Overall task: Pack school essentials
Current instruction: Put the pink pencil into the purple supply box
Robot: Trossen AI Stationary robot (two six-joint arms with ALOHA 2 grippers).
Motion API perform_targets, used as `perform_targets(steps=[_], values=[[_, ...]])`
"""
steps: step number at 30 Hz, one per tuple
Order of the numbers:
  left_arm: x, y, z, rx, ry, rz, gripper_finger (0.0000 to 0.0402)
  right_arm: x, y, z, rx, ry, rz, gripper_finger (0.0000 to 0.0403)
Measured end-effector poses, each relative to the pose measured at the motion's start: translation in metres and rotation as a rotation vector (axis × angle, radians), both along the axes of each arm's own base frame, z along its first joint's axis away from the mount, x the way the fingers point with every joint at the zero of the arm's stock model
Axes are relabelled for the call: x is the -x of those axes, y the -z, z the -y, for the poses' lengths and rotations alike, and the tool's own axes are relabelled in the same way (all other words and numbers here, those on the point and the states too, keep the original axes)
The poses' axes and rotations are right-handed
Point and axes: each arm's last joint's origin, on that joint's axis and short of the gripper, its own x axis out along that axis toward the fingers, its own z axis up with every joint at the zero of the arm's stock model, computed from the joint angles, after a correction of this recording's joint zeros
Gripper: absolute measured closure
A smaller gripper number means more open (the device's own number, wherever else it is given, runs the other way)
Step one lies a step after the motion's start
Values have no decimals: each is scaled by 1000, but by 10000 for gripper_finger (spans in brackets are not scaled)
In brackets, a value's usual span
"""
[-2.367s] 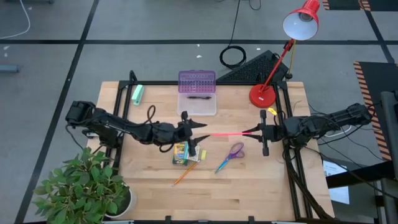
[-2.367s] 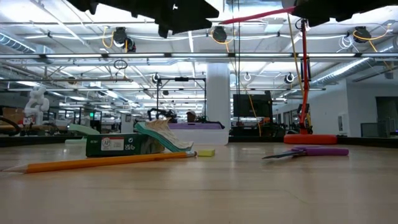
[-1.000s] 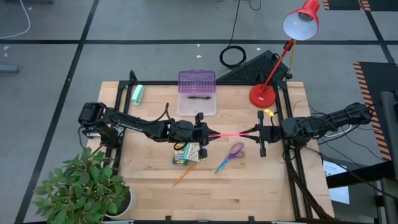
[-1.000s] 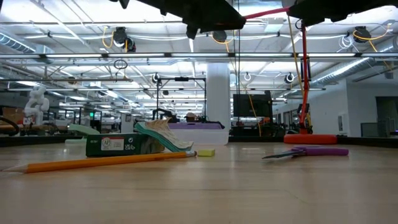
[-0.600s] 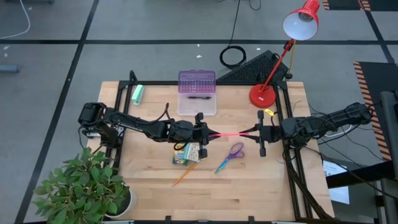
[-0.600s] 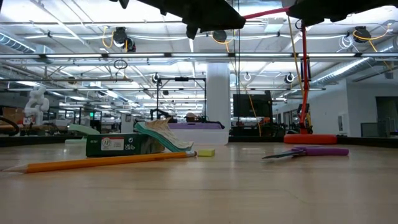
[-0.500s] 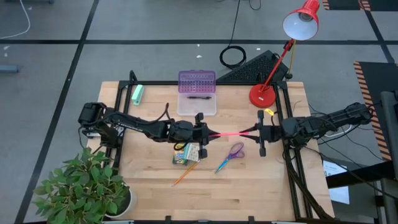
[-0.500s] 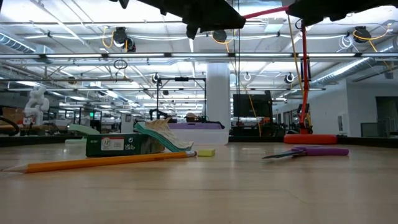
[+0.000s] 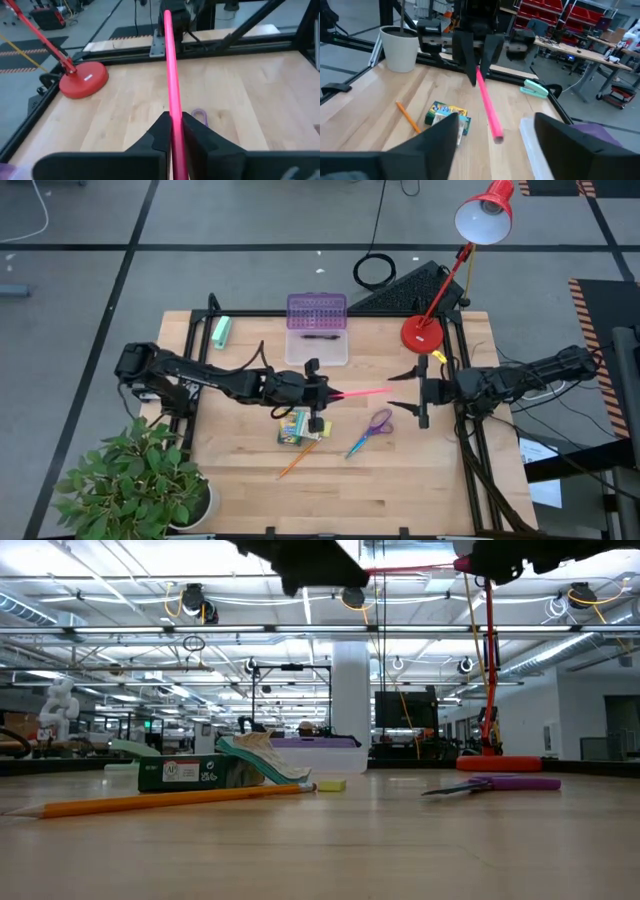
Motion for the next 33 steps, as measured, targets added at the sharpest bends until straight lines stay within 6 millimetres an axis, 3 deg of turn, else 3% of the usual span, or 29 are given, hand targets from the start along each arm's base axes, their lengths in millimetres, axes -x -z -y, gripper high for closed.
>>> perform_targets(steps=[6,11,15,19,26,33], values=[[15,-20,-7,-49,-9,8,385,8,2,5,25,103,-30,84],[26,-37,-26,-97,-51,37,364,13,2,7,26,128,-34,86],[30,-41,-49,-115,-85,33,378,15,2,7,32,127,-38,95],[34,-43,-77,-103,-131,38,386,15,2,7,38,125,-43,103],[44,-39,-126,-26,-159,7,365,15,3,8,57,122,-51,114],[57,-32,-155,26,-256,-63,386,15,3,7,60,121,-51,115]])
